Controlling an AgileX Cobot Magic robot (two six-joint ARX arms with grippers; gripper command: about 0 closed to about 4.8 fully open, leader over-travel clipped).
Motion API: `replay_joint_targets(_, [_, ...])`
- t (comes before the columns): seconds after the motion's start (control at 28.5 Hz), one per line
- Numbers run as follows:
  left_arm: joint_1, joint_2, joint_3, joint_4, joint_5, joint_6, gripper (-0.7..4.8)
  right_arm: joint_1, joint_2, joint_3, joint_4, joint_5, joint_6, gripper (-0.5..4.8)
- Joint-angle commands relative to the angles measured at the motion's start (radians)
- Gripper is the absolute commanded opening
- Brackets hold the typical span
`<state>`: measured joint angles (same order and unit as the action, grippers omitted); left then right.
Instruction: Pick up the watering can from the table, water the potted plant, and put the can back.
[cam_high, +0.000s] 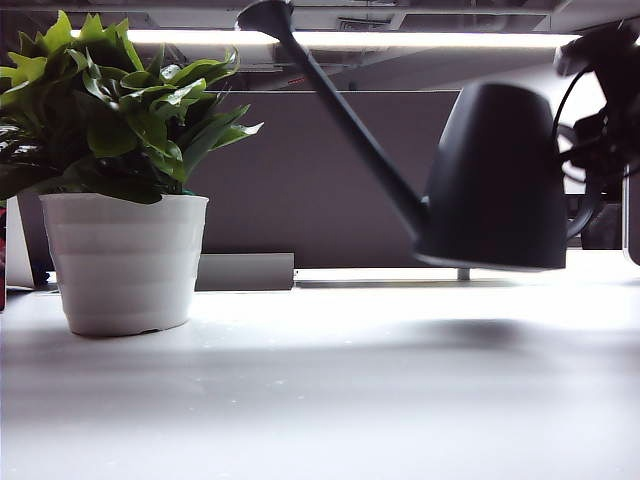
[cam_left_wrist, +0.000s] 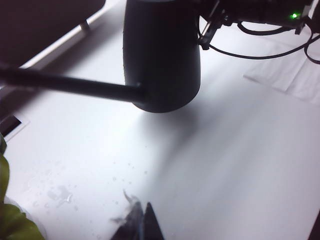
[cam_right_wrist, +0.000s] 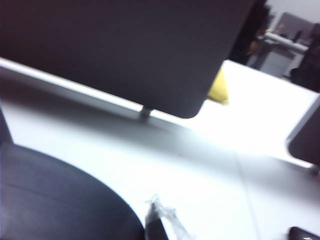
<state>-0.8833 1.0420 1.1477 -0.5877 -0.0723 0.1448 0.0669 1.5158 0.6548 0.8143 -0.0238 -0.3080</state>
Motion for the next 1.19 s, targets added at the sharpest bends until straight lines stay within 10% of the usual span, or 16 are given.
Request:
replay_joint_targets(0.04, [-0.001,0.009,0.003,0.013,0.002,0.005,-0.06,-0.001,0.019,-0.003,0.221,0.003,0.061,-0.05])
replay_joint_targets(1.19, [-0.001,0.060,-0.021,0.043,0.006,0.039,-0.06,-0.001,0.262,-0.029,0.405,0.000,0.011,-0.04])
